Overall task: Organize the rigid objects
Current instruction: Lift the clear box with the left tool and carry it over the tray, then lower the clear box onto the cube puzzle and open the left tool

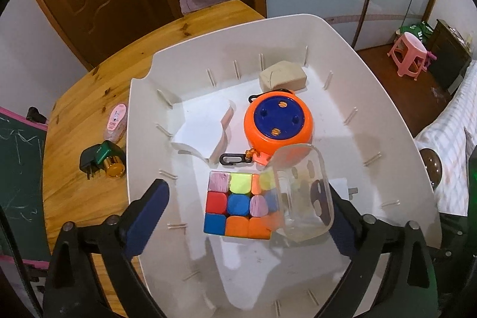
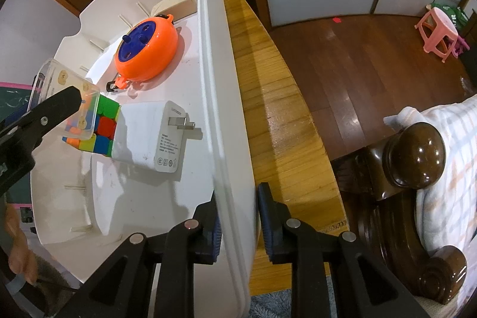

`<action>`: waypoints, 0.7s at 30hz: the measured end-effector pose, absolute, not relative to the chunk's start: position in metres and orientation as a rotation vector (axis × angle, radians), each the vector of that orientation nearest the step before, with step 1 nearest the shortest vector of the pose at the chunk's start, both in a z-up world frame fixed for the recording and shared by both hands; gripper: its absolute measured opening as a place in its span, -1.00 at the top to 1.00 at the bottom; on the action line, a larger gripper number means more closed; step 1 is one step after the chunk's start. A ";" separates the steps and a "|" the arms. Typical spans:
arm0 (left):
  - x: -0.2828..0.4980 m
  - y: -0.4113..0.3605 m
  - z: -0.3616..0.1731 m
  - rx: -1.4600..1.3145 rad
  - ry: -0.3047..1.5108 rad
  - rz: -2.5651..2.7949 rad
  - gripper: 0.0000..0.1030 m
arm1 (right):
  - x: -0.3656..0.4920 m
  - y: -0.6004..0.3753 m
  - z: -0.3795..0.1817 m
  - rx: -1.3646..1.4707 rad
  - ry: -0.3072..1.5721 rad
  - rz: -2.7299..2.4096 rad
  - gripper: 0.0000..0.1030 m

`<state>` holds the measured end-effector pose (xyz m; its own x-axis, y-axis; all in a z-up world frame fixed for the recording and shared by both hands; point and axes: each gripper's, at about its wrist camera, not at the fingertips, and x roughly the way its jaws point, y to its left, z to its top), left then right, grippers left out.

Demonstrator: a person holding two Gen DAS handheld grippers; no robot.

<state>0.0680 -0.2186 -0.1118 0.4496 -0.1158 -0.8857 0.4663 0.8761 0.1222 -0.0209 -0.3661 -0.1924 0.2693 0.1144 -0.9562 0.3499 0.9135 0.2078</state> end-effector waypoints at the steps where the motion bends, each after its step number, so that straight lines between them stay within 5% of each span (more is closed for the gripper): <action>1: 0.068 -0.218 -0.111 0.374 1.044 -0.370 -0.91 | -0.021 -0.366 -0.192 0.419 1.299 -0.165 0.54; 21: 0.043 -0.264 -0.097 0.332 1.033 -0.584 -0.93 | -0.022 -0.367 -0.190 0.436 1.294 -0.169 0.53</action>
